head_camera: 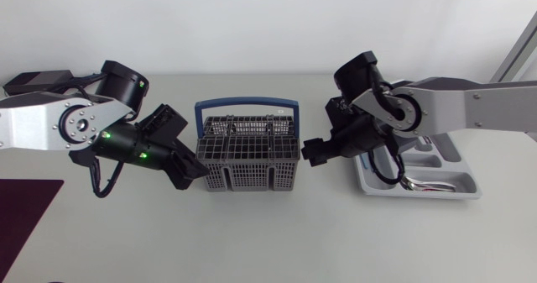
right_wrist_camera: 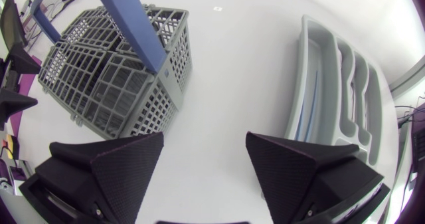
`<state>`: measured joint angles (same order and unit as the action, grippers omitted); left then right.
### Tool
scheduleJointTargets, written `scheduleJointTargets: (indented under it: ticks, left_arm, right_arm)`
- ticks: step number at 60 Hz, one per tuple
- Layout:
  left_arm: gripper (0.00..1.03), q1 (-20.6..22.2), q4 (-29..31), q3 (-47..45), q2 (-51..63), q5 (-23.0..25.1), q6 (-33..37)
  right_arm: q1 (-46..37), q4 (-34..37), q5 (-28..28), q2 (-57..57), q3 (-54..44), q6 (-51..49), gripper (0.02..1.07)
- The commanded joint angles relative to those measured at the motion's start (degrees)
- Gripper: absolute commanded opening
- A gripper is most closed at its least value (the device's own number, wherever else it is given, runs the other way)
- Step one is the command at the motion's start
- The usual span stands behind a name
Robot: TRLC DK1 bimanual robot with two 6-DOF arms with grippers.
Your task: Unload the cutlery basket into the drawer organizer.
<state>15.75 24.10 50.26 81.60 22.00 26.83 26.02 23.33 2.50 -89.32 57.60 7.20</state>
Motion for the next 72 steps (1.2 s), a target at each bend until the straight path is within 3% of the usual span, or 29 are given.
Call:
scheduleJointTargets:
  ticks: [1,21,46,54,72]
  left_arm:
    - [0.95,-0.8,0.3,0.1,-3.9,0.1,-0.2]
    - [0.98,-4.4,1.7,-2.5,-15.9,0.1,-2.6]
    - [0.98,-13.8,-5.6,-10.7,-31.9,-4.7,-10.7]
    - [0.98,-14.9,-6.4,-14.0,-37.4,-4.9,-10.1]
    - [0.98,-21.5,-6.5,-21.7,-48.2,-4.9,-6.1]
  right_arm:
    - [-0.5,0.0,1.0,4.1,-2.3,-1.2,0.97]
    - [-2.3,-0.2,2.2,22.8,-8.5,-7.3,1.02]
    - [-13.2,-5.7,2.6,41.3,-21.4,-15.7,1.02]
    - [-15.2,-6.1,2.6,46.1,-24.4,-17.2,1.02]
    - [-18.9,-7.1,2.6,56.9,-30.8,-20.5,1.02]
